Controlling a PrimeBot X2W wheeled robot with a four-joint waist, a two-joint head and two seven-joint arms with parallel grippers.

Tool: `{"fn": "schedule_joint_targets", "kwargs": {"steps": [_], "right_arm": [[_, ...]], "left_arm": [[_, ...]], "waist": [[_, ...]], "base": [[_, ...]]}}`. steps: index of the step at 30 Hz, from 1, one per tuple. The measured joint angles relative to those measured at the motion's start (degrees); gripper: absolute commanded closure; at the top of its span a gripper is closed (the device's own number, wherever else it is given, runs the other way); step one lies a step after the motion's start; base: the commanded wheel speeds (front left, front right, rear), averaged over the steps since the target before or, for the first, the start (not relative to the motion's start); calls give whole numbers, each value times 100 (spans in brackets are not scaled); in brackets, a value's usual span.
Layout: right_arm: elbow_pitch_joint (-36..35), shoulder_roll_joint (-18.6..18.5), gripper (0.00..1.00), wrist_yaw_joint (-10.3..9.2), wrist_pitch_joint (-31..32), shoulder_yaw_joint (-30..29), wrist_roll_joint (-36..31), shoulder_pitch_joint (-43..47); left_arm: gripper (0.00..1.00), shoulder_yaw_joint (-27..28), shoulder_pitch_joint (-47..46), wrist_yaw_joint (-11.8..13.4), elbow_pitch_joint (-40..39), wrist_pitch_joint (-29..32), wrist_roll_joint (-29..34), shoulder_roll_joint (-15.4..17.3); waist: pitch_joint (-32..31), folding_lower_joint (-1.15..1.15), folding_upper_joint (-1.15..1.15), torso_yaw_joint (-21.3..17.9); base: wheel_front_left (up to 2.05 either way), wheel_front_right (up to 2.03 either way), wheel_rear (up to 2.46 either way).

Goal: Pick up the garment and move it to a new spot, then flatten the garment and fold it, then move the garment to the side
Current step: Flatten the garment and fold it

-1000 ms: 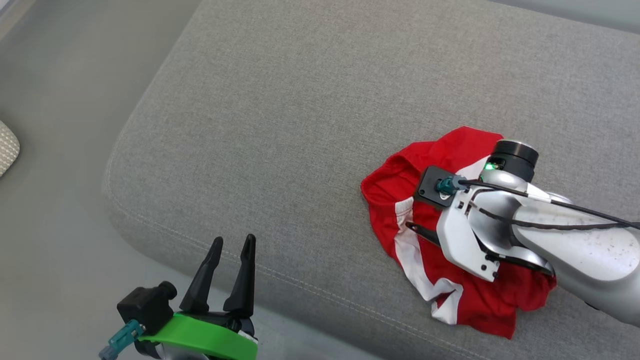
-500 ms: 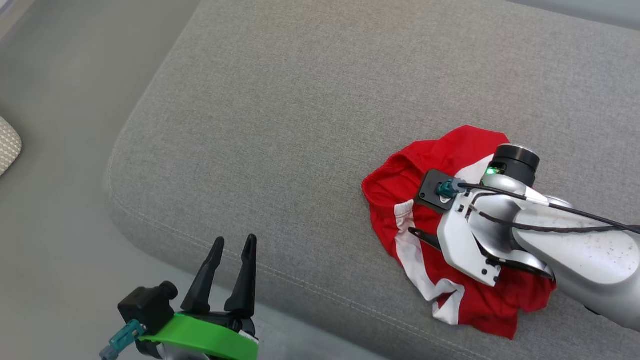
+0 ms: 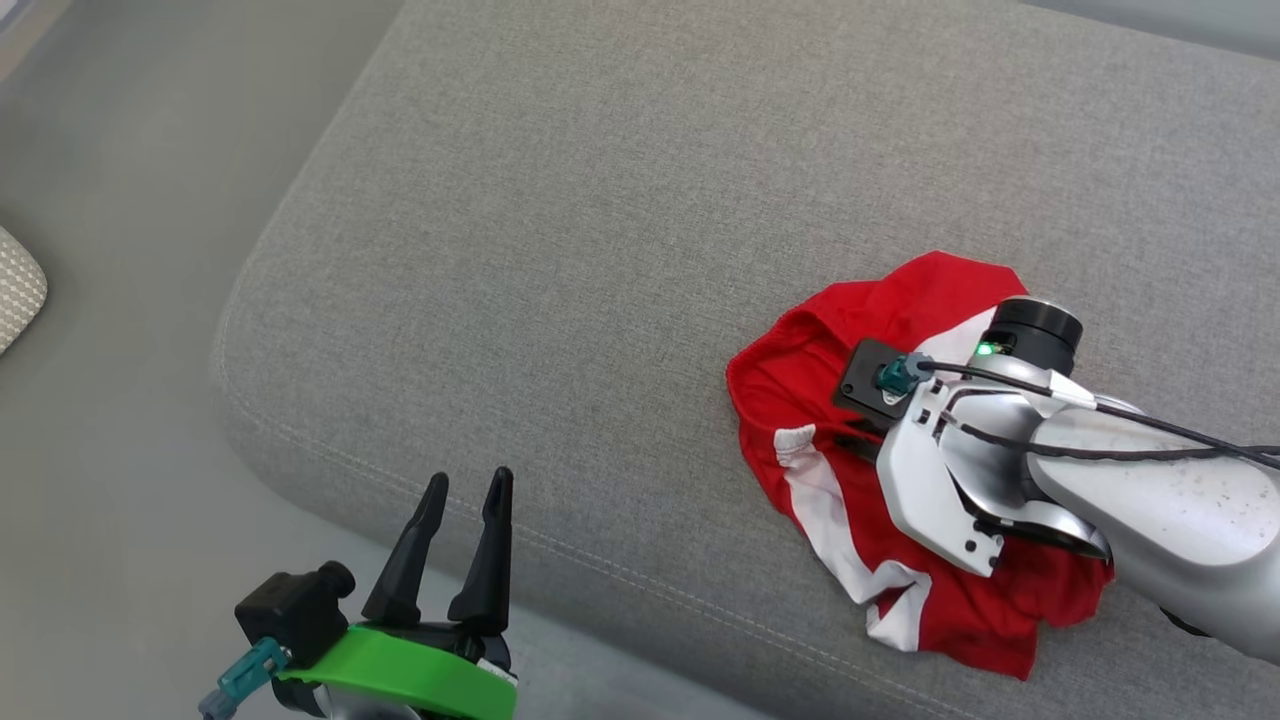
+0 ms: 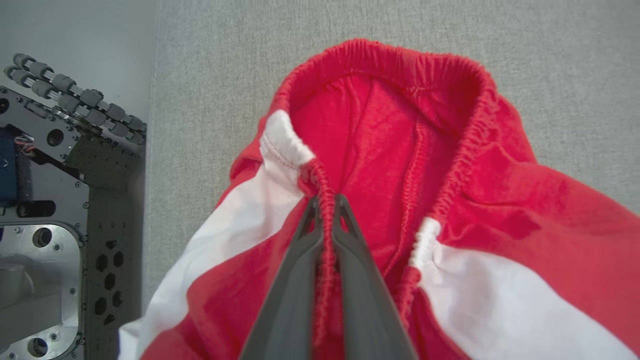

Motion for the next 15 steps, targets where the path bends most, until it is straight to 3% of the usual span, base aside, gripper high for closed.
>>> {"fn": "schedule_joint_targets", "kwargs": {"steps": [8, 15], "right_arm": [[230, -1, 100, 0, -522, -27, 300, -161], [420, 60, 100, 0, -1099, -692, 711, -273]], "left_arm": [[0, -9, -12, 0, 131, 0, 32, 0], [0, 99, -10, 0, 197, 0, 151, -1]], "waist": [[-163, 0, 0, -33], [-373, 0, 0, -197]], "base": [[0, 0, 0], [0, 0, 0]]}}
